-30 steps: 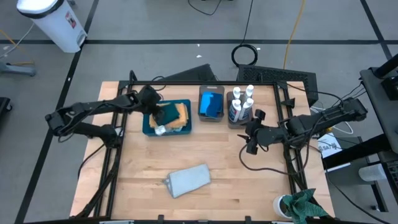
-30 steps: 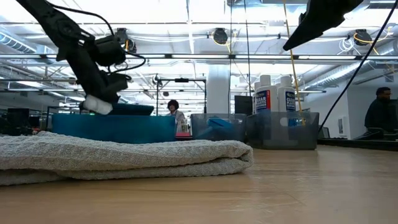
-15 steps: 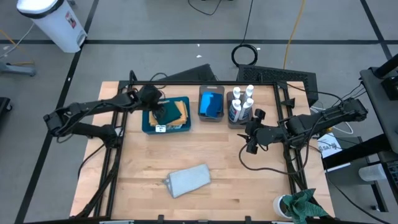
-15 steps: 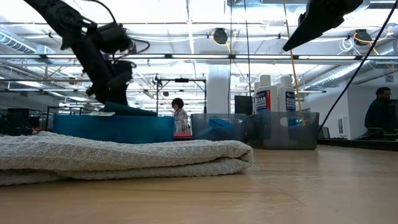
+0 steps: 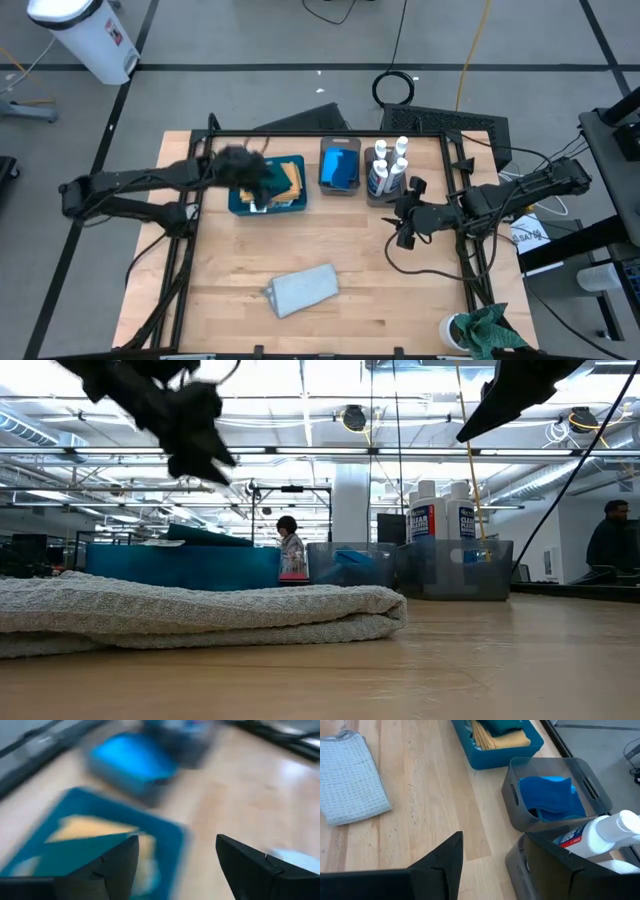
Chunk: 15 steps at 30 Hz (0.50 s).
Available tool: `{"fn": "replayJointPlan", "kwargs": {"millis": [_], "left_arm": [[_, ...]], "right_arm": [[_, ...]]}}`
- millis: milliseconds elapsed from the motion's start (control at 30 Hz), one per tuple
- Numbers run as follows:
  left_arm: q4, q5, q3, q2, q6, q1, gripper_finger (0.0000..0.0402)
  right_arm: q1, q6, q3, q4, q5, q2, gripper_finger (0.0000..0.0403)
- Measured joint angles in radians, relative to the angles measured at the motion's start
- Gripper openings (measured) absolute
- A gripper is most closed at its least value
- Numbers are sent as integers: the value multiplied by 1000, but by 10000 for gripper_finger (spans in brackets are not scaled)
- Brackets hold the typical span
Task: Pick & Place Kitchen Items
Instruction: Put the gray microfiber towel into the blue bin
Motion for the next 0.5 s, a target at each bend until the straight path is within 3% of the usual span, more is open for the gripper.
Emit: {"fn": "replayJointPlan", "kwargs": {"millis": [233,367,500], "left_arm": [[153,-112,1,78,-146,-452,271],[260,-126,1,196,-188,-637,271],[480,-158,1,375,-187,-774,271]], "right_arm": [[0,19,0,22,1,0,180],[0,26,0,60,2,0,180],[0,18,0,108,0,0,180]]}}
